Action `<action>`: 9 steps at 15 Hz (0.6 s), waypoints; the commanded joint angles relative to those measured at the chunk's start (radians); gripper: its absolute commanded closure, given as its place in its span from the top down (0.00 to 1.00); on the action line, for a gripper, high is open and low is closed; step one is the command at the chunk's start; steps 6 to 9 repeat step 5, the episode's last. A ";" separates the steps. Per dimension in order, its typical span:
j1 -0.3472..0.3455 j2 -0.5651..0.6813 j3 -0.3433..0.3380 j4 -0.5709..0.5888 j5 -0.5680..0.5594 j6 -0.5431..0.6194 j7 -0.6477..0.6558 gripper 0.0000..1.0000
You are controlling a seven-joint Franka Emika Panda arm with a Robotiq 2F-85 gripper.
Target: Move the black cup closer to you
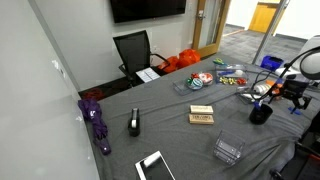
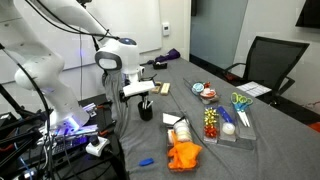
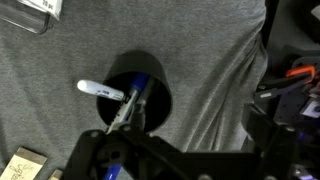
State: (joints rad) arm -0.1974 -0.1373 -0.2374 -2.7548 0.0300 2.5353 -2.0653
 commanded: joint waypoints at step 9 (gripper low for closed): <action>-0.015 -0.174 -0.045 0.013 -0.059 -0.199 0.022 1.00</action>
